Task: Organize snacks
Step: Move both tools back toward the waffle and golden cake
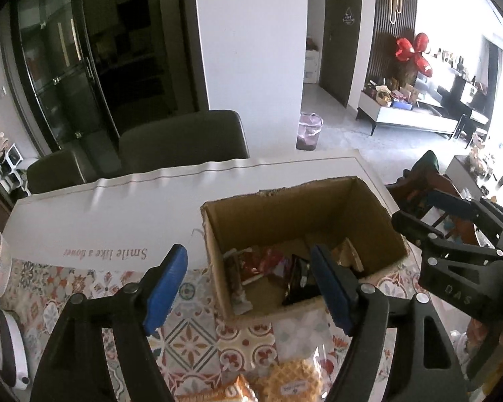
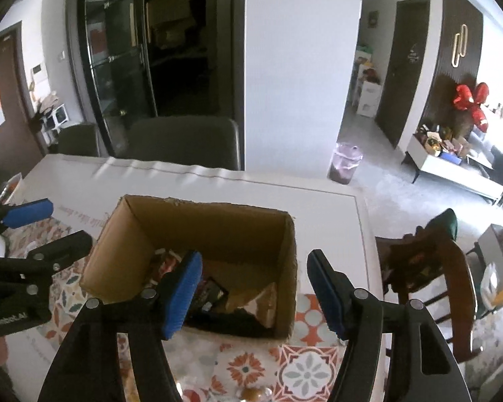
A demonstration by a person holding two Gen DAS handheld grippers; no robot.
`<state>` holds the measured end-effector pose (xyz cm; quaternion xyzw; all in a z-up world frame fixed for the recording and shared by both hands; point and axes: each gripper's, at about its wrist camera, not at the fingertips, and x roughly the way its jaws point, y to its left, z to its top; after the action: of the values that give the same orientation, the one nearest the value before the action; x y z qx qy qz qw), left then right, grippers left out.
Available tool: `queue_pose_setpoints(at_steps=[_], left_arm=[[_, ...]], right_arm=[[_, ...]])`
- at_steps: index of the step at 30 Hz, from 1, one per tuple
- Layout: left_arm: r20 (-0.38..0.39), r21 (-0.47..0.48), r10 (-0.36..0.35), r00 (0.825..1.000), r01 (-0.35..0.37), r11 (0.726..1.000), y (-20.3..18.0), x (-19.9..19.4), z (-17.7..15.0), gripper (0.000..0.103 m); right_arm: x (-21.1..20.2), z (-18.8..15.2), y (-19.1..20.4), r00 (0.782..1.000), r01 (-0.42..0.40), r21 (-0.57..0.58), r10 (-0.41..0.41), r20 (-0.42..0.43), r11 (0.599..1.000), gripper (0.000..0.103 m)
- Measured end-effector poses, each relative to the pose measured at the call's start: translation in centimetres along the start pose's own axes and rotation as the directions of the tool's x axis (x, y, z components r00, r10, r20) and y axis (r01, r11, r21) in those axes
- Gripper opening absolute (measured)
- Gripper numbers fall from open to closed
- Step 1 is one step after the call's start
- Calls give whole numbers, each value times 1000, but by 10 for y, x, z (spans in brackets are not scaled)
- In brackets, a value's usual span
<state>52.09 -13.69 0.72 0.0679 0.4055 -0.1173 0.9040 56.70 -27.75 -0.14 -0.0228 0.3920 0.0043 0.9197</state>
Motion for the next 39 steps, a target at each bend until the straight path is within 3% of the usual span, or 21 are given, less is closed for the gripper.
queue_pose_setpoints(at_steps=[5,16,26,29,37,39], left_arm=[[-6,33,9,1000,-8,999,2,-19,-15,78],[-8,26,4,1000,-3,1000,-1,-43,-68,84],[-113,-6,-40,993,40,999,-17,-22,-126,84],[-130,0,-53,990,54,999,-24,-15,-141,86],[-208,-15,-112,972,111,994,-37,14,-166,97],[-231,-14,-114,966,114,993,-41,24,-170,98]], right_arm=[[-21,-11,5,999,45,-20,-45,17,999,66],[-42,-48,10,999,27,-9,-26,40,1000,66],[-37,-98,2,1000,9,22,-9,-20,1000,66],[-31,-112,-1,999,9,37,-8,-43,999,76],[-10,-145,-7,993,-9,41,14,-114,999,78],[-3,-152,-9,989,-40,58,48,-143,997,83]])
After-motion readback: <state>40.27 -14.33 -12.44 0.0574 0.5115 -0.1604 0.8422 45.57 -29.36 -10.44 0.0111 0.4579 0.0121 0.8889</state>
